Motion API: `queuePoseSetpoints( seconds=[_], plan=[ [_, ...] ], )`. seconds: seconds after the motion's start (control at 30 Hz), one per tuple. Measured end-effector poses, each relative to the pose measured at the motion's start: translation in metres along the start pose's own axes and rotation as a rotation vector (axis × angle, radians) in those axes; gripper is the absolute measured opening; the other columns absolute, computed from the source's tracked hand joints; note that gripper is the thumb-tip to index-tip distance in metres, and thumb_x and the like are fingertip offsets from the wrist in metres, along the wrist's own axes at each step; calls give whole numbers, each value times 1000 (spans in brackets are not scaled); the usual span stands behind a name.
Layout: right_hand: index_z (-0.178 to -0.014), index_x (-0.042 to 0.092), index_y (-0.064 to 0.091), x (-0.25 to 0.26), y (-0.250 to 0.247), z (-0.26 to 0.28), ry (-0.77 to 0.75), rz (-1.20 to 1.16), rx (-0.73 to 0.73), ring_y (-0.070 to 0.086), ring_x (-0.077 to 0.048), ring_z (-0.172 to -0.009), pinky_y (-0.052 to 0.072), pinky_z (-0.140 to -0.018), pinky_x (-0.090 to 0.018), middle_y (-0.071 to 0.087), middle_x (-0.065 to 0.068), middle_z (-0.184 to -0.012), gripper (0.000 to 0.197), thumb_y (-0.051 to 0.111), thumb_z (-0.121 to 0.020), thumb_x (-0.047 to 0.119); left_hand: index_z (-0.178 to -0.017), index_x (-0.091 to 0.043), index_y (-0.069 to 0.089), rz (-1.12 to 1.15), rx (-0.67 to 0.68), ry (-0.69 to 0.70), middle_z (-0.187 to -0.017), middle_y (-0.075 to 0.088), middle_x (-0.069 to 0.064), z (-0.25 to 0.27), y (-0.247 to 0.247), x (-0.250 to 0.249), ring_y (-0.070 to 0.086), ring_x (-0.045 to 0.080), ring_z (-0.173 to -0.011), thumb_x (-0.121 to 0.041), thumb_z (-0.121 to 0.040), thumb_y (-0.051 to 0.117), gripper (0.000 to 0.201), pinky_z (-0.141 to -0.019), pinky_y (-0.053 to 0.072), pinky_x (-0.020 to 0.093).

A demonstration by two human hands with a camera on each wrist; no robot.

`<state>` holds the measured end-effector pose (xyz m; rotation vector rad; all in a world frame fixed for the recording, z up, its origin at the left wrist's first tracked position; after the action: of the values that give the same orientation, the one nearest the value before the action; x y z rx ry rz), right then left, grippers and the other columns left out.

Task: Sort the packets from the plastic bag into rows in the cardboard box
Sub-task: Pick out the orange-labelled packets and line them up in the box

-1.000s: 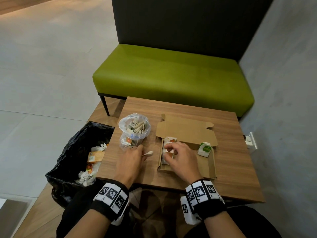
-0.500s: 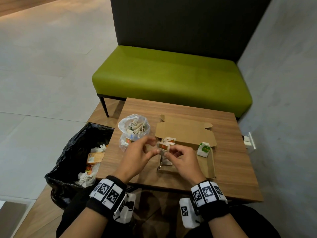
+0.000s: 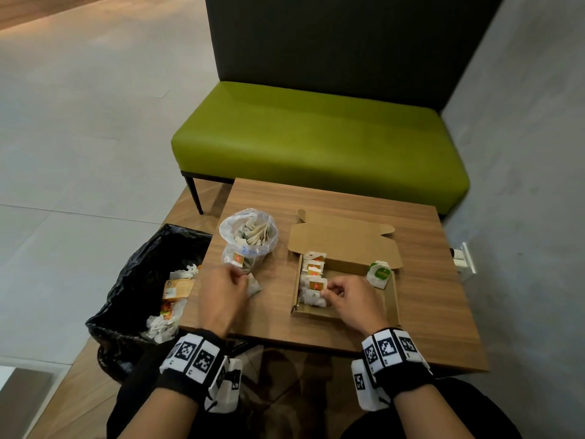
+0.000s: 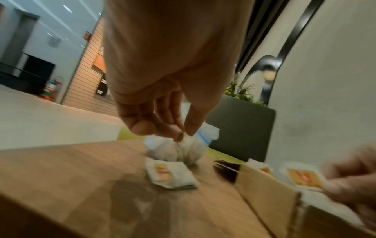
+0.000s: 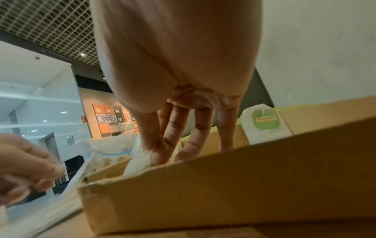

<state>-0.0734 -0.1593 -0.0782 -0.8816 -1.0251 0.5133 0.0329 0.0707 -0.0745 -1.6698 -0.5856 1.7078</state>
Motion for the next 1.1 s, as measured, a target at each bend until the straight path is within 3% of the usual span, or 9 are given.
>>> queuePoseSetpoints(
  seconds=[0.13,0.23,0.37,0.43,0.5,0.63,0.73,0.87,1.1],
  plan=[
    [-92,31,73,1,5,-3,24,118,41,62,-7,-86,54,-80,-34,69,13,-86,17,64,-92,45,-81,-21,56,-134,18,-162,-84,63,1,-5,-3,26,60,20,-80,-29,-86,71,18,-73,50,34],
    [-90,30,74,2,10,-5,57,161,26,62,-8,-84,55,-78,-33,69,12,-85,16,66,-90,45,-90,-17,62,-178,79,-183,-95,66,5,-10,7,33,62,25,-91,-39,-83,72,25,-83,53,42],
    [-81,29,72,2,17,-6,94,147,-24,63,-8,-80,56,-77,-35,69,11,-78,17,71,-87,46,-100,-16,66,-275,64,-169,-107,61,5,-8,15,31,59,25,-99,-40,-83,72,30,-80,46,33],
    [-80,30,71,2,21,-7,96,124,-44,63,-7,-77,56,-75,-34,68,11,-75,17,71,-87,45,-98,-16,64,-283,79,-177,-108,56,6,-5,18,30,58,26,-101,-39,-85,72,27,-82,44,33],
    [-79,30,70,2,23,-7,100,98,-66,63,-5,-75,56,-72,-32,68,12,-72,17,70,-86,46,-89,-21,62,-232,90,-189,-106,57,5,-3,21,32,58,26,-98,-38,-84,73,21,-87,49,40],
    [-76,29,70,1,27,-8,130,59,-88,63,-6,-73,56,-71,-34,68,12,-69,19,72,-85,46,-71,-27,55,-172,102,-174,-89,62,1,-1,18,33,60,22,-85,-36,-86,71,24,-79,53,42],
    [-76,30,70,2,31,-9,130,13,-82,64,-6,-73,57,-73,-36,69,12,-70,17,74,-83,45,-75,-25,57,-146,114,-141,-76,62,-5,1,15,30,60,16,-76,-32,-87,71,20,-73,51,38],
    [-79,31,70,5,35,-10,96,53,-70,63,-3,-74,57,-73,-35,68,13,-72,18,73,-84,48,-77,-23,56,-82,121,-47,-75,61,-5,5,10,24,57,12,-72,-27,-87,72,19,-66,48,32],
    [-94,32,73,3,6,-1,65,26,-76,64,-3,-80,58,-76,-35,70,14,-80,25,70,-84,55,-81,-22,58,-76,226,317,-77,63,-9,9,-6,-11,58,6,-74,-23,-86,73,16,-66,48,26]
  ],
)
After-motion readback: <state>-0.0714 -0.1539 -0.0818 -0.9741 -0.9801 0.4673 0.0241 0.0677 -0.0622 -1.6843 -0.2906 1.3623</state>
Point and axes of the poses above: each hand's wrist, its own z-axis away from the middle knuckle, its own y-axis out of the palm, x = y × z, the point moved 1 cm from there along -z, towards the middle knuckle
